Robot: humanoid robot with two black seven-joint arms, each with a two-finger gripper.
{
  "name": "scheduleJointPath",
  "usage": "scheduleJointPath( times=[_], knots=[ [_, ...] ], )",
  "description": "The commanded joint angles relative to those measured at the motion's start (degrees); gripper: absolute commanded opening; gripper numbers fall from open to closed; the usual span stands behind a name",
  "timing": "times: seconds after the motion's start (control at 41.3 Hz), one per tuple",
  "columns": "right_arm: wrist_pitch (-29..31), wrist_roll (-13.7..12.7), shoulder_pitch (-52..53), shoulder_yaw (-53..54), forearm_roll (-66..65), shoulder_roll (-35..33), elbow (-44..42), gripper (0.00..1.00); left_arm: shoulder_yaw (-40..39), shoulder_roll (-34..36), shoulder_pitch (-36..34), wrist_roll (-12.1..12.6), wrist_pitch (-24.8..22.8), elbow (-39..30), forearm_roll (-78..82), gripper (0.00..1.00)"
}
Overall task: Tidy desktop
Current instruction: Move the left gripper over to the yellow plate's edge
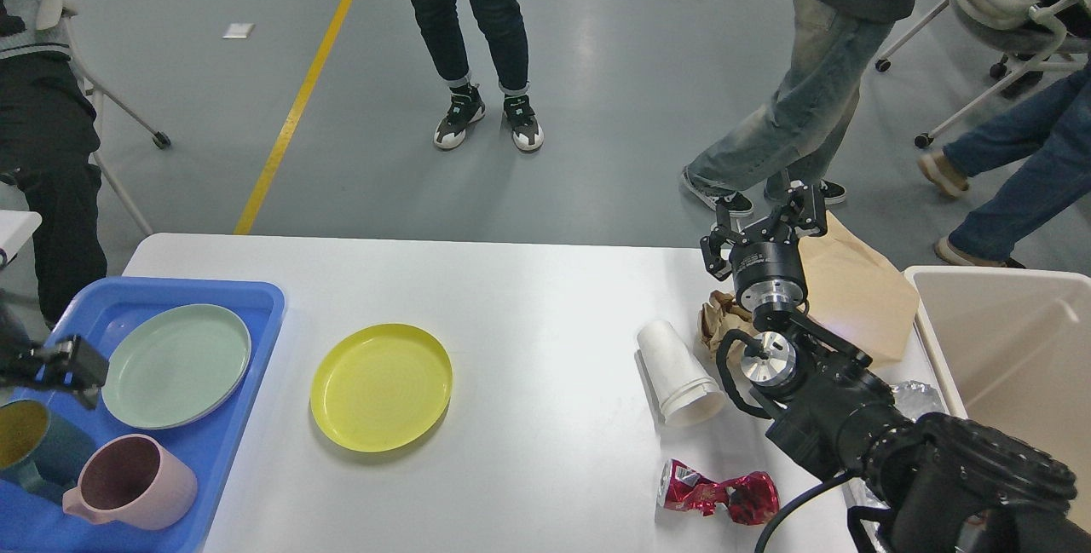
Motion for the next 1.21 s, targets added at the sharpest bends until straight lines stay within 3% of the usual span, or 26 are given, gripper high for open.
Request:
scheduleJointPath(
  times=[0.0,0.17,0.388,0.485,0.727,1.188],
  knots=[
    [0.00,0.00,-0.01,0.00,0.01,0.00,-0.02,1.00,-3.71,0.91,-6.86,-3.77,-10.46,3.45,-3.07,0.96],
    [0.00,0.00,-0.09,0.00,0.01,-0.09,-0.02,1.00,-4.86,-0.05,-7.05,-3.51,-10.83,3.63,-13.26,0.96],
    [0.00,0.00,-0.09,-0.09,0.01,-0.18,-0.02,1.00,-4.33,-3.22,-2.91,-2.89,-2.05,3.01,-18.72,0.96],
    [0.00,0.00,-0.01,0.00,0.01,-0.09,-0.02,1.00,-4.42,-2.87,-2.82,-2.98,-0.54,2.49,-18.90,0.96],
    [0.00,0.00,-0.09,0.00,0.01,-0.09,-0.02,1.00,-4.86,1.09,-4.05,-3.07,-0.63,1.96,-18.81,0.97],
    [0.00,0.00,-0.09,-0.09,0.01,-0.18,-0.02,1.00,-4.86,-2.07,-6.78,-2.89,-0.80,1.96,-18.64,0.97]
  ],
)
